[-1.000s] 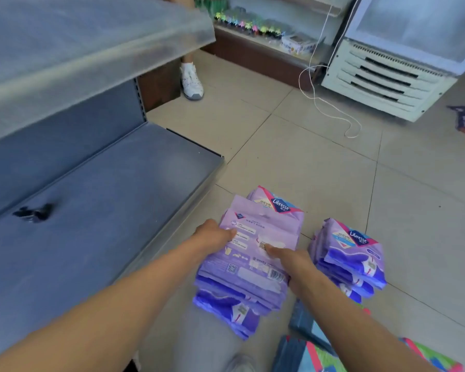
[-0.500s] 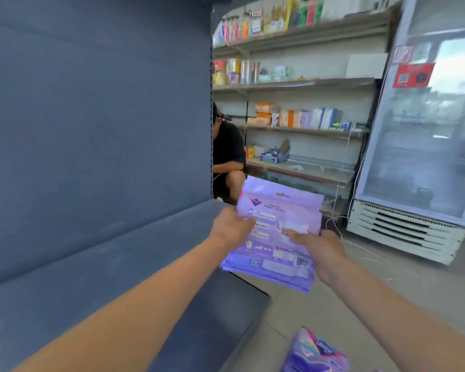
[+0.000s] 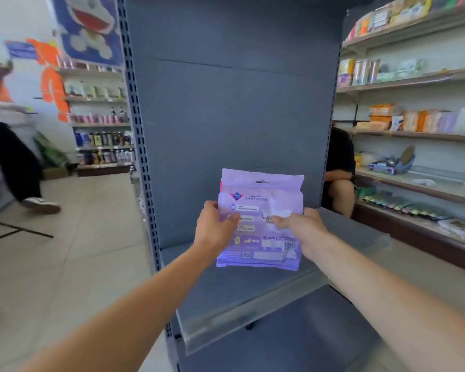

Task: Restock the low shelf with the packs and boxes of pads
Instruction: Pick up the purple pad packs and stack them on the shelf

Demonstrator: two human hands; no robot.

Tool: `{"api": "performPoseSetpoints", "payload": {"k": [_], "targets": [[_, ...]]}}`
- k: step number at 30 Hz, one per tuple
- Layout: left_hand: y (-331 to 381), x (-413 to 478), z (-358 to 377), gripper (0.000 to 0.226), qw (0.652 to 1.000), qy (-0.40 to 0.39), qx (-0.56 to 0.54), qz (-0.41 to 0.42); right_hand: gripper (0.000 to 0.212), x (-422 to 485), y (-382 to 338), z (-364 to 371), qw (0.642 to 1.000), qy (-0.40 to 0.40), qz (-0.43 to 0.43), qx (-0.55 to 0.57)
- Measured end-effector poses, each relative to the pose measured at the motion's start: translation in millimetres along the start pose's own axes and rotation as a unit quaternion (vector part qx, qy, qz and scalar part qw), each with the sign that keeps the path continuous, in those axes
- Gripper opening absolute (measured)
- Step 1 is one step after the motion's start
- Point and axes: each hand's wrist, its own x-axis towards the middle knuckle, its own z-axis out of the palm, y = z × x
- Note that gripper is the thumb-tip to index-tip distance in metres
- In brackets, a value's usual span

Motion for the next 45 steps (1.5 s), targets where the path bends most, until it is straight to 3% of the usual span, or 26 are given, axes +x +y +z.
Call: {"api": "performPoseSetpoints", "payload": {"k": [5, 13, 26, 36, 45], "targets": [[-45.8, 8.6, -52.6, 0.032, 0.996, 0.084, 0.029, -0.013, 0.050, 16.7, 6.0, 75.4, 0.995, -0.090, 0.019, -0.028], [-92.1, 37.8, -80.2, 0.030, 0.988, 0.152, 0.036, -0.012, 0.048, 52.0, 20.3, 142.9, 0.989, -0.137, -0.009, -0.052], [-140.1, 84.1, -68.8, 0.040, 0.988, 0.146, 0.027, -0.043, 0.049, 93.8, 64.3, 170.5, 0.991, -0.121, -0.004, -0.054], [-145.0, 95.1, -71.9, 0.031, 0.985, 0.147, 0.065, -0.061, 0.046, 106.6, 75.0, 184.2, 0.988, -0.120, -0.027, -0.094], [-137.9, 89.8, -69.5, 0.057, 0.979, 0.128, 0.113, -0.107, 0.051, 100.0, 66.9, 173.9, 0.985, -0.123, 0.024, -0.120]]}}
